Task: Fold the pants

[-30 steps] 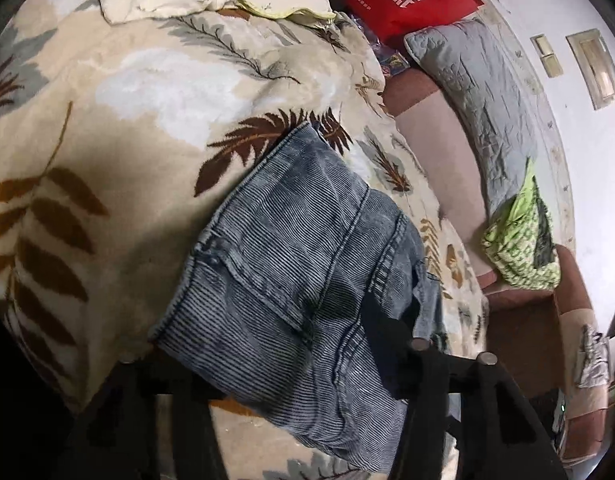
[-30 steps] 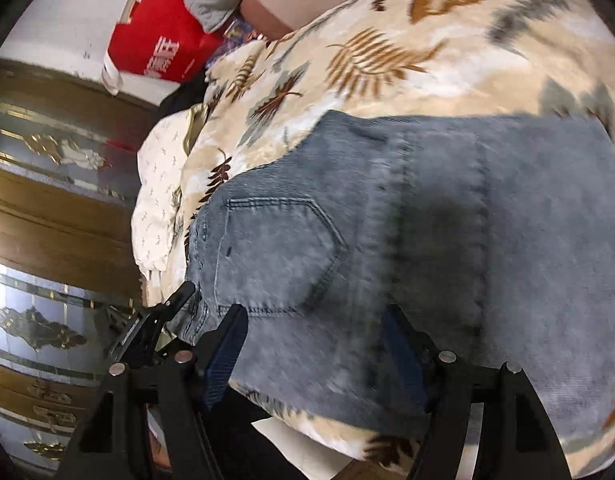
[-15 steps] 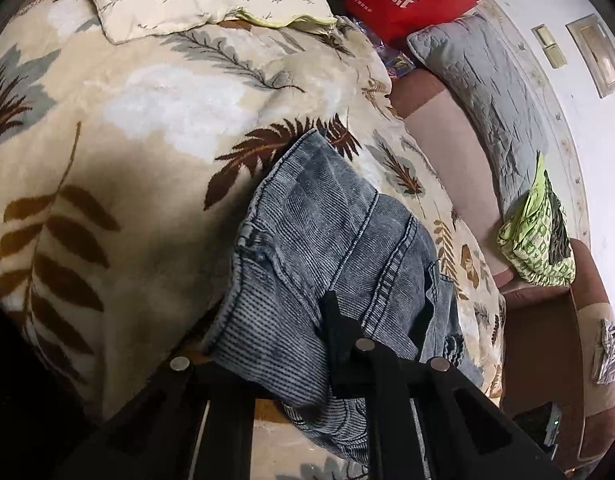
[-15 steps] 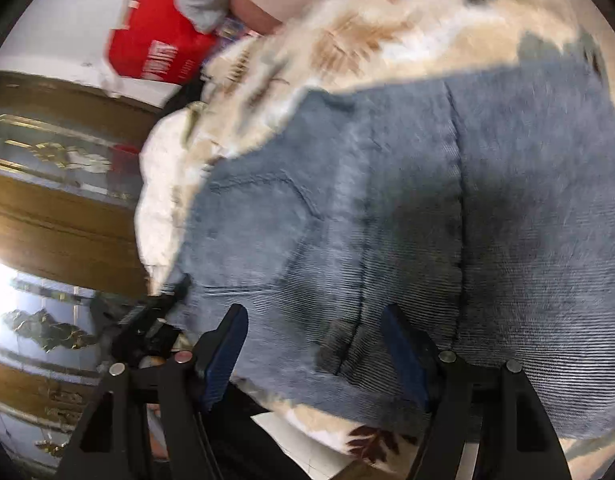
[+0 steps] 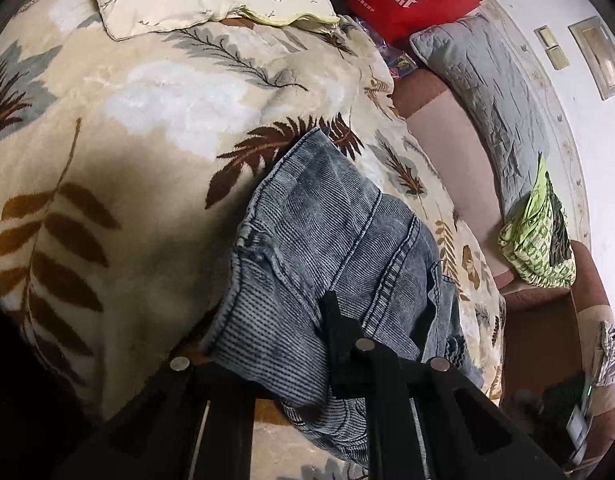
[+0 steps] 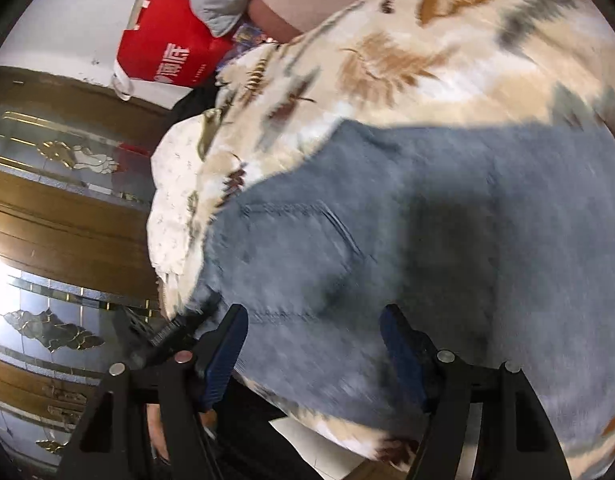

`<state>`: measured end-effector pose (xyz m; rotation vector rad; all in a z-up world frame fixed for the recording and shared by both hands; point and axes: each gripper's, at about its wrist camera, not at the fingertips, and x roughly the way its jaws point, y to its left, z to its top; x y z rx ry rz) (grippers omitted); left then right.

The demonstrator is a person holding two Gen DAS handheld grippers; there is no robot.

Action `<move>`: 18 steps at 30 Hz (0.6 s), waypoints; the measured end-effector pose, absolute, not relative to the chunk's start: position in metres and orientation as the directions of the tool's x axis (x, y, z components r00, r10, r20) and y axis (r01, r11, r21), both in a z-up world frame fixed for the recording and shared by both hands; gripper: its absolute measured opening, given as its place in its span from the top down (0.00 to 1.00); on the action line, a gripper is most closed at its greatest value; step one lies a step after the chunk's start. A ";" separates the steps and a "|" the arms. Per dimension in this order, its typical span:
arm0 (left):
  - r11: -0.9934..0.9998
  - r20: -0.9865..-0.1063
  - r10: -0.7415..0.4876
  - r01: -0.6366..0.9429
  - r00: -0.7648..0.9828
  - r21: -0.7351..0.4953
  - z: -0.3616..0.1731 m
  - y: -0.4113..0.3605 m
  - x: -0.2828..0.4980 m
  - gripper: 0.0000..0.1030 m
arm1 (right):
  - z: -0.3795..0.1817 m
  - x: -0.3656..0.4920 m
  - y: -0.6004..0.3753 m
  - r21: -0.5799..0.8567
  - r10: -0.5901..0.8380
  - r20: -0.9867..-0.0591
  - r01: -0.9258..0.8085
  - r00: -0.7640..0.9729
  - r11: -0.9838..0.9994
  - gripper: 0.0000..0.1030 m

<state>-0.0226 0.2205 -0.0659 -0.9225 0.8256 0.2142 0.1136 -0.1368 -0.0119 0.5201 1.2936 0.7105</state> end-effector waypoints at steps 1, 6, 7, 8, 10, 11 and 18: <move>0.611 -0.712 -0.169 -0.494 0.681 -0.618 -0.066 0.220 -0.022 0.88 | -0.009 0.124 -0.128 0.709 0.730 -0.674 -0.180 0.110 0.682 0.30; 0.627 -0.713 -0.161 -0.487 0.682 -0.608 -0.066 0.217 -0.022 0.88 | -0.042 0.173 -0.086 0.696 0.706 -0.707 -0.136 0.040 0.705 0.30; 0.630 -0.711 -0.162 -0.483 0.684 -0.608 -0.065 0.217 -0.022 0.87 | -0.062 0.180 -0.077 0.671 0.675 -0.738 -0.107 -0.005 0.734 0.30; 0.635 -0.712 -0.160 -0.481 0.684 -0.605 -0.065 0.217 -0.022 0.87 | -0.075 0.183 -0.074 0.668 0.668 -0.744 -0.073 -0.027 0.741 0.29; 0.633 -0.709 -0.164 -0.479 0.686 -0.609 -0.065 0.217 -0.022 0.87 | -0.061 0.182 -0.078 0.691 0.694 -0.720 -0.074 0.006 0.719 0.29; 0.635 -0.712 -0.162 -0.480 0.684 -0.605 -0.065 0.217 -0.021 0.87 | -0.053 0.180 -0.080 0.702 0.705 -0.709 -0.088 0.019 0.707 0.29; 0.648 -0.713 -0.141 -0.481 0.687 -0.591 -0.059 0.214 -0.023 0.87 | -0.027 0.128 -0.129 0.720 0.730 -0.675 -0.120 0.105 0.683 0.29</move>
